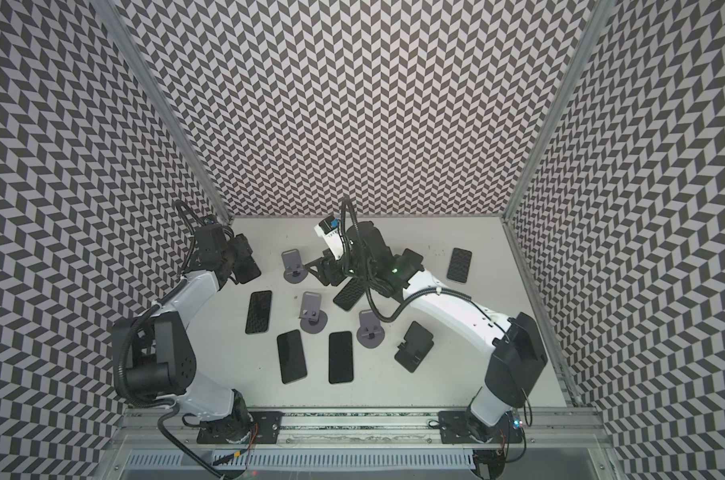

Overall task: Remove the phone from the phone stand
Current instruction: Place the phone at the top-left of the table.

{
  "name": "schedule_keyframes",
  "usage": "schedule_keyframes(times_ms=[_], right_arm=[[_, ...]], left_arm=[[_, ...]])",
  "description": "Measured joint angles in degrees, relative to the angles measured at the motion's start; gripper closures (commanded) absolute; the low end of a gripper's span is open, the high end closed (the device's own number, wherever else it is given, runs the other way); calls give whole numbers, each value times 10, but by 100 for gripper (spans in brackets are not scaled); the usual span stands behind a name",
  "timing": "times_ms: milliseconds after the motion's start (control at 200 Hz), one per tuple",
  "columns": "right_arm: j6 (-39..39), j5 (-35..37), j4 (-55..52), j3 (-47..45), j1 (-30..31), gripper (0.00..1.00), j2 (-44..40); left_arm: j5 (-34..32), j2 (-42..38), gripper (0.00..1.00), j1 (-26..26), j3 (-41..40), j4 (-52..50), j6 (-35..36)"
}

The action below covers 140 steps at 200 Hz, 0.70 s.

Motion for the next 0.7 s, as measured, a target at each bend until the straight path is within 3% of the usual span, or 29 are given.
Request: schedule_keyframes(times_ms=[345, 701], right_arm=[[-17, 14, -14, 52, 36, 34, 42], [-25, 21, -52, 79, 43, 34, 79]], left_arm=[[24, 43, 56, 8, 2, 4, 2], [43, 101, 56, 8, 61, 5, 6]])
